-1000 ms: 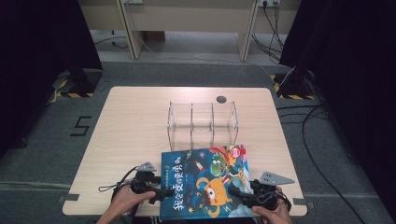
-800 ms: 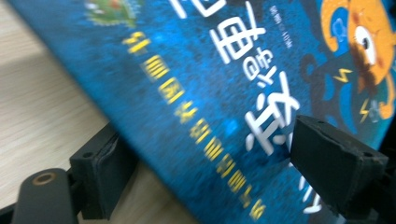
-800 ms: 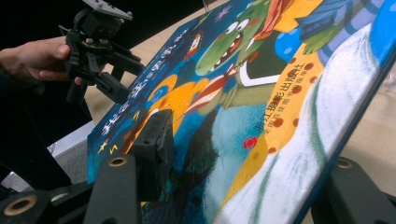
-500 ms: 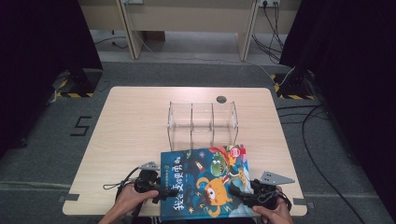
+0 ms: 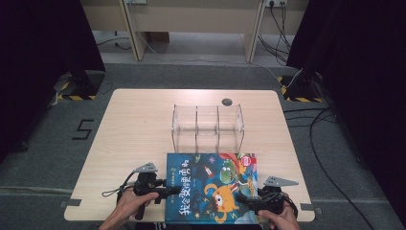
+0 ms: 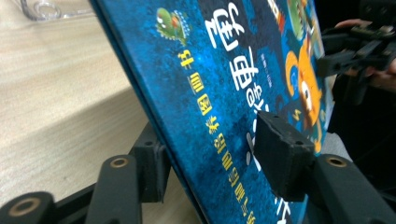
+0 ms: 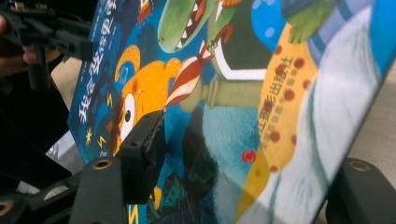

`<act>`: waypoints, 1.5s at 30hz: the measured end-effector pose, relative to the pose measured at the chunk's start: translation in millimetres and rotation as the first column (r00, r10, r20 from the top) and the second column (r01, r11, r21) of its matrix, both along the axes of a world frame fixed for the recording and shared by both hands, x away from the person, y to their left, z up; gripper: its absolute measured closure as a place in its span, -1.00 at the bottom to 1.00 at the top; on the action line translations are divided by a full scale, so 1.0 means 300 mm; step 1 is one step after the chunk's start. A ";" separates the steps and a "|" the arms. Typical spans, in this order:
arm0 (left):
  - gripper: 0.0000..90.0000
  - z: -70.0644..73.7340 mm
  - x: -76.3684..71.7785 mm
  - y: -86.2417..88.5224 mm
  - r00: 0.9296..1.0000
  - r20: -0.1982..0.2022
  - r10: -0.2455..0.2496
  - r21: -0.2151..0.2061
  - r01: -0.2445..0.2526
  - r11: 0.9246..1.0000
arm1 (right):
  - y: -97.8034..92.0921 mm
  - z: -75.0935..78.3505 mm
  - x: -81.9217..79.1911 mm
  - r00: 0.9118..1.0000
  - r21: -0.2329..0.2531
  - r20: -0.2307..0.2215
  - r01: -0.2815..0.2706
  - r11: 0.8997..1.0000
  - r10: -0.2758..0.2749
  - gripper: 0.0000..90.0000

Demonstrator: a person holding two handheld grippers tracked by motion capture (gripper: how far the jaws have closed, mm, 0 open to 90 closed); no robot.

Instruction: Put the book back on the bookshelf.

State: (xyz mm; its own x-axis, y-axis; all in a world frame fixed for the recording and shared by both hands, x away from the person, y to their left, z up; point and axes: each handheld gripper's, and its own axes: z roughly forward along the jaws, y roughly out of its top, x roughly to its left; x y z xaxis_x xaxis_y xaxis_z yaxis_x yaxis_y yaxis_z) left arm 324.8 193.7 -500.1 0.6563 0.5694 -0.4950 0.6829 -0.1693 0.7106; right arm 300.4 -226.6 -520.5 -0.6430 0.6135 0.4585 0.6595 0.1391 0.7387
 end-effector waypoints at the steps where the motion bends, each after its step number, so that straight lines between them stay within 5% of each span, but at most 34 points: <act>1: 0.11 0.002 0.001 0.003 1.000 -0.002 0.001 -0.015 -0.001 1.000 | -0.002 -0.003 0.003 1.000 0.006 0.003 -0.004 1.000 0.004 -0.15; 6: 0.17 0.003 0.006 0.007 1.000 -0.005 0.006 -0.050 -0.006 0.999 | -0.006 -0.004 0.005 1.000 0.020 -0.007 0.000 1.000 0.000 -0.15; 9: 0.26 0.010 0.009 0.019 1.000 -0.015 0.001 -0.118 -0.003 0.993 | -0.011 -0.006 0.008 1.000 0.047 -0.030 -0.002 0.999 0.004 -0.15; 24: 0.26 0.026 0.017 0.018 0.998 0.002 -0.068 -0.104 0.068 0.992 | -0.018 -0.010 0.016 0.999 0.071 -0.049 -0.016 0.997 0.019 -0.15; 29: 0.30 0.031 0.019 0.015 0.996 0.004 -0.092 -0.141 0.091 0.986 | -0.017 -0.013 0.020 0.997 0.077 -0.070 -0.010 0.997 0.015 -0.26; 37: 0.40 0.046 0.011 0.011 0.999 -0.023 -0.049 -0.194 0.043 0.980 | -0.015 -0.016 0.030 0.994 0.085 -0.108 0.000 0.996 0.010 -0.33; 45: 0.40 0.068 -0.021 0.000 1.000 -0.009 -0.025 -0.179 0.023 0.984 | -0.004 -0.015 0.032 0.990 0.075 -0.141 0.018 0.997 -0.007 -0.47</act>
State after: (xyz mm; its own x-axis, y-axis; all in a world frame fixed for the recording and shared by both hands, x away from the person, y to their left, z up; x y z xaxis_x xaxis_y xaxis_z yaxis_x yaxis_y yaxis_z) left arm 318.4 193.8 -479.8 0.6626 0.4550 -0.5950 0.6885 -0.0571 0.7230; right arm 310.0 -227.9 -524.9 -0.5613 0.5809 0.5896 0.7591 0.0775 0.6463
